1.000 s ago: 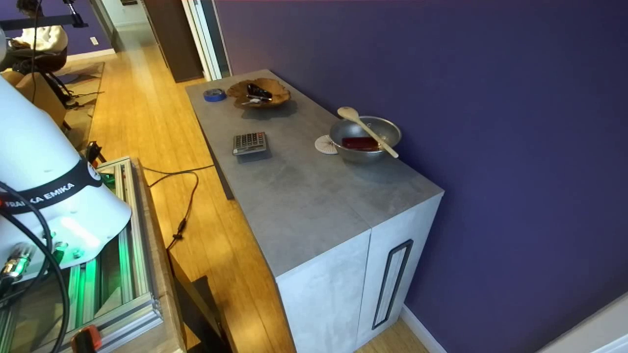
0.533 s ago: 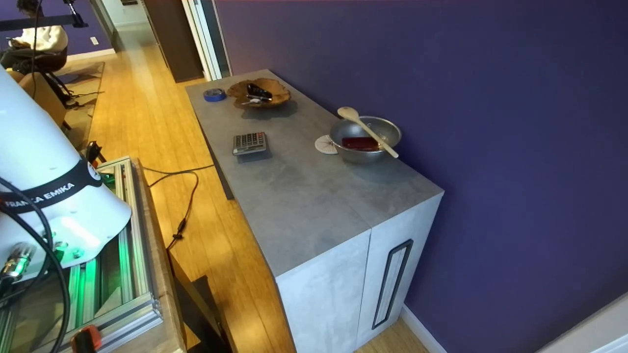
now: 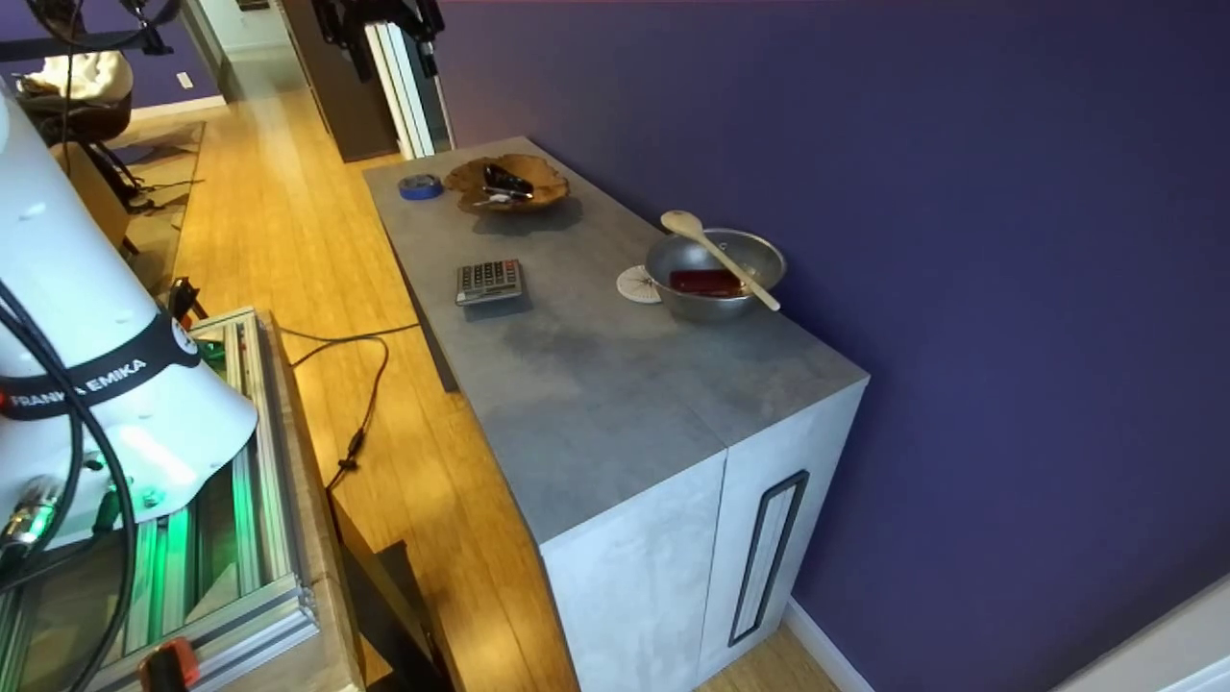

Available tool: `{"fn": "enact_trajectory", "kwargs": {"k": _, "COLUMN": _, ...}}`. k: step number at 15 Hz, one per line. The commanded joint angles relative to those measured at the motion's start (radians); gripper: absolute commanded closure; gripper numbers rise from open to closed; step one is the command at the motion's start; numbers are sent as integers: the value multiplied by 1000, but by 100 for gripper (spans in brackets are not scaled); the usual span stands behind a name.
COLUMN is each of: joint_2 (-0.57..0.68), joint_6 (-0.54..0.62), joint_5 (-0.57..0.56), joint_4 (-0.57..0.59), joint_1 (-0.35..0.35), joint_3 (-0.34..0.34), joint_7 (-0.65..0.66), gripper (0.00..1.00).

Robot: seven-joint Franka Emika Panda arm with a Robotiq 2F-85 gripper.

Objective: Pick up the white lightning digital av adapter and put it on the table

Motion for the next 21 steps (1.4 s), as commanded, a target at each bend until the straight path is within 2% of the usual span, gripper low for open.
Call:
{"fn": "enact_trajectory", "kwargs": {"k": 1, "joint_2": 259, "joint_6": 42, "joint_5": 14, "joint_4": 155, "joint_1": 29, "joint_3": 31, "joint_7": -123, "gripper": 0}}
{"fn": "enact_trajectory", "kwargs": {"k": 3, "joint_2": 386, "joint_6": 28, "joint_5": -52, "joint_4": 253, "joint_1": 20, "joint_3": 72, "joint_7": -156, "gripper": 0}}
{"fn": "enact_trajectory", "kwargs": {"k": 5, "joint_2": 512, "joint_6": 11, "joint_5": -165, "joint_4": 358, "joint_1": 15, "joint_3": 111, "joint_7": -146, "gripper": 0}}
{"fn": "enact_trajectory", "kwargs": {"k": 6, "joint_2": 577, "joint_6": 3, "joint_5": -257, "joint_4": 419, "joint_1": 19, "joint_3": 121, "joint_7": -111, "gripper": 0}}
{"fn": "enact_trajectory", "kwargs": {"k": 8, "joint_2": 689, "joint_6": -40, "joint_5": -364, "joint_4": 535, "joint_1": 45, "joint_3": 133, "joint_7": -99, "gripper": 0}}
{"fn": "enact_trajectory", "kwargs": {"k": 9, "joint_2": 569, "joint_6": 26, "joint_5": -284, "joint_4": 394, "joint_1": 11, "joint_3": 138, "joint_7": -116, "gripper": 0}}
{"fn": "enact_trajectory", "kwargs": {"k": 11, "joint_2": 623, "joint_6": 23, "joint_5": -295, "joint_4": 432, "joint_1": 14, "joint_3": 142, "joint_7": -110, "gripper": 0}}
{"fn": "enact_trajectory", "kwargs": {"k": 17, "joint_2": 598, "joint_6": 23, "joint_5": -294, "joint_4": 423, "joint_1": 8, "joint_3": 142, "joint_7": -111, "gripper": 0}}
{"fn": "enact_trajectory", "kwargs": {"k": 18, "joint_2": 623, "joint_6": 68, "joint_5": -315, "joint_4": 417, "joint_1": 15, "joint_3": 142, "joint_7": -102, "gripper": 0}}
{"fn": "enact_trajectory", "kwargs": {"k": 21, "joint_2": 764, "joint_6": 201, "joint_5": -394, "joint_4": 508, "joint_1": 34, "joint_3": 123, "joint_7": -76, "gripper": 0}}
